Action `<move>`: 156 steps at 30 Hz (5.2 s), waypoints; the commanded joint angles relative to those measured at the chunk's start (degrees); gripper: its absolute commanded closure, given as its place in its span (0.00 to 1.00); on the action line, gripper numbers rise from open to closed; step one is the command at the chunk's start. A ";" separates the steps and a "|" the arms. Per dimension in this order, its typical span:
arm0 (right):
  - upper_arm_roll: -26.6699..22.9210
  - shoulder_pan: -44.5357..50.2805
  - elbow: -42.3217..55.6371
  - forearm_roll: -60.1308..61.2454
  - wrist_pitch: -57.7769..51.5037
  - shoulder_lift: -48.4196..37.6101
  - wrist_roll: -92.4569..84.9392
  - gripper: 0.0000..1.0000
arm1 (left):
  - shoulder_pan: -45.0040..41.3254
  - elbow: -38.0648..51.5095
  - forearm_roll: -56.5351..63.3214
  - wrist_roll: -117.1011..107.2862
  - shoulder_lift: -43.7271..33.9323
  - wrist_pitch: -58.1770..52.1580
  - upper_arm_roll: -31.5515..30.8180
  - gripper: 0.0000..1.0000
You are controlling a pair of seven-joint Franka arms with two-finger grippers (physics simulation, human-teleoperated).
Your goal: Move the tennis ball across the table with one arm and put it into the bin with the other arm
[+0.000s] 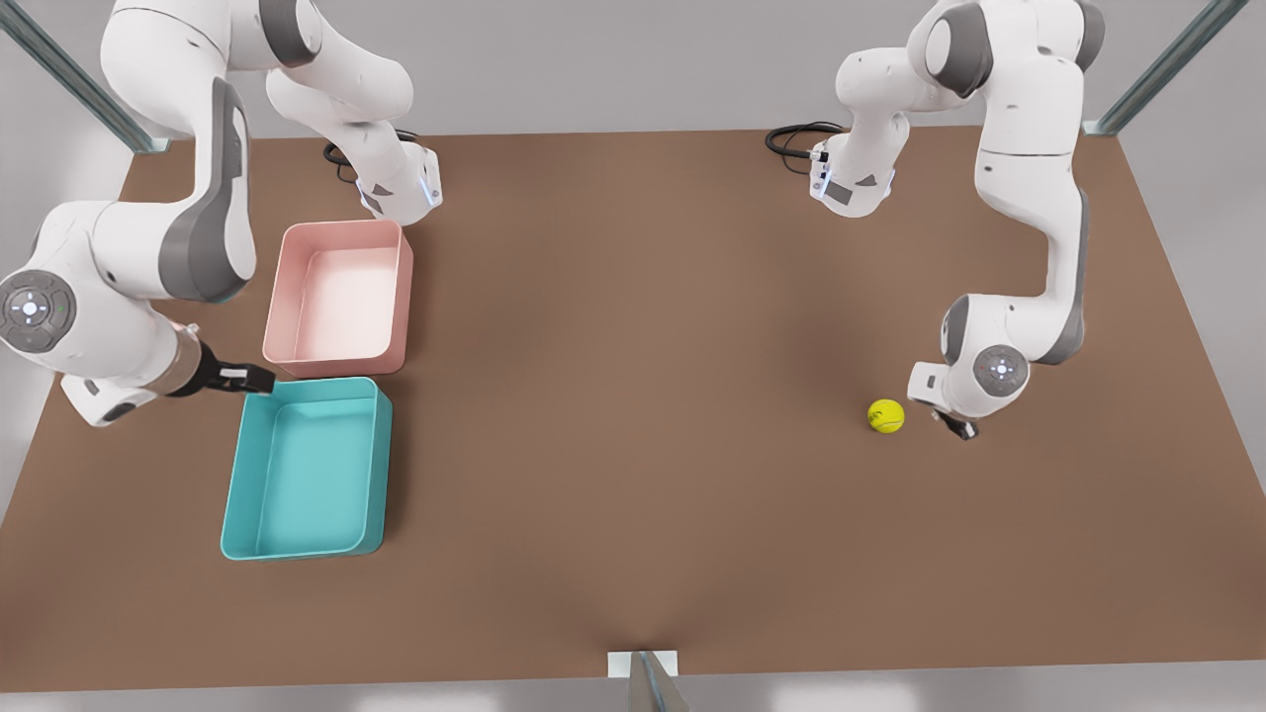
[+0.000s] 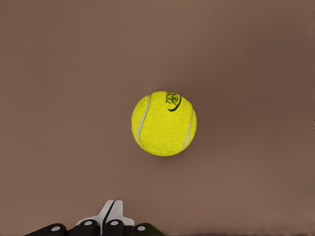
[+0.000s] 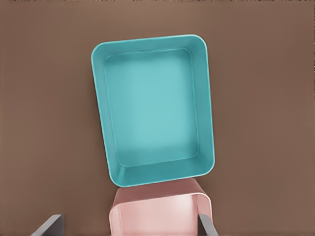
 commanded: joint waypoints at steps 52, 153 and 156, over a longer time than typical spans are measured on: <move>0.61 19.25 1.68 8.05 25.01 18.86 23.02 0.00 | -3.58 36.49 -20.01 -71.85 -6.51 -49.16 1.24 0.00; -0.36 1.06 -8.07 1.90 -1.61 -8.12 -1.32 0.00 | -4.11 36.84 -19.66 -72.21 -6.33 -52.93 0.01 0.00; -0.36 1.06 -11.32 1.81 2.52 -10.67 -1.32 0.00 | -3.93 36.84 -19.66 -72.03 -6.33 -54.16 -1.14 0.00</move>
